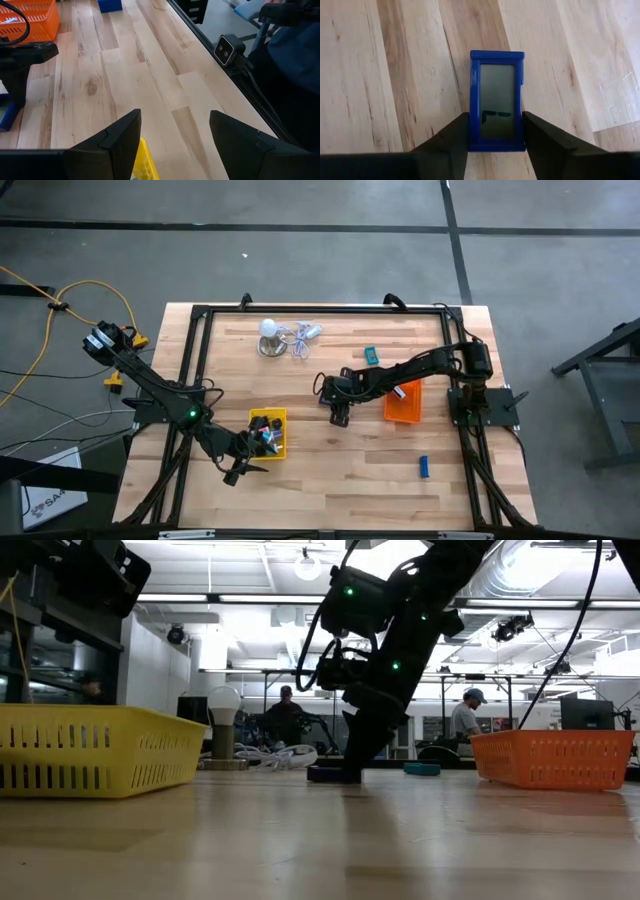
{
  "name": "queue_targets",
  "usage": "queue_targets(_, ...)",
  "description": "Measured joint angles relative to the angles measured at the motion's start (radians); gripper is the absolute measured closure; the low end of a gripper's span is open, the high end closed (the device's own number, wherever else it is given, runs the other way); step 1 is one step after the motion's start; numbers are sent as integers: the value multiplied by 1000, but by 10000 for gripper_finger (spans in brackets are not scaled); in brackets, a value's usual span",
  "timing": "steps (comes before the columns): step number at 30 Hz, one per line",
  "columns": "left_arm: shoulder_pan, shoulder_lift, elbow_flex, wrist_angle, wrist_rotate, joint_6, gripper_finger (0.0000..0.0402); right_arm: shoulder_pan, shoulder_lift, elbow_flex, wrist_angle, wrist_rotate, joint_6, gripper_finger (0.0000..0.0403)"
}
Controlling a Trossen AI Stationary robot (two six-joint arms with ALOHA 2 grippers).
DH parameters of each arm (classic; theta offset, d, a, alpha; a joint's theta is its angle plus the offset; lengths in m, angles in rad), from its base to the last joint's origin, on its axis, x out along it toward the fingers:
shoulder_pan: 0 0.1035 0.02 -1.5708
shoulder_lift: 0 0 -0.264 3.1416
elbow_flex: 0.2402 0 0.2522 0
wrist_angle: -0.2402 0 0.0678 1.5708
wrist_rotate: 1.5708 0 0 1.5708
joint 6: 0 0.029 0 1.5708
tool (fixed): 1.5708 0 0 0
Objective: Pick & Place Office items
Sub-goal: Put the top dark blue digital clock into the orange bin
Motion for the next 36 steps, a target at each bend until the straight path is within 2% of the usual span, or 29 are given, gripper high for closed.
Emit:
queue_targets(6,0,0,0,0,0,0,172,0,0,0,0,1,10,261)
queue_targets(12,0,0,0,0,0,0,172,0,-6,0,-2,2,17,253)
queue_targets(19,0,0,0,0,0,0,172,-2,-83,0,-29,26,15,260)
queue_targets(24,0,0,0,0,0,0,172,-4,-176,2,-103,100,15,257)
queue_targets(28,0,0,0,3,0,0,172,0,-246,0,-176,119,27,258)
queue_targets(36,1,2,2,30,0,0,172,25,-367,-2,-385,230,130,257)
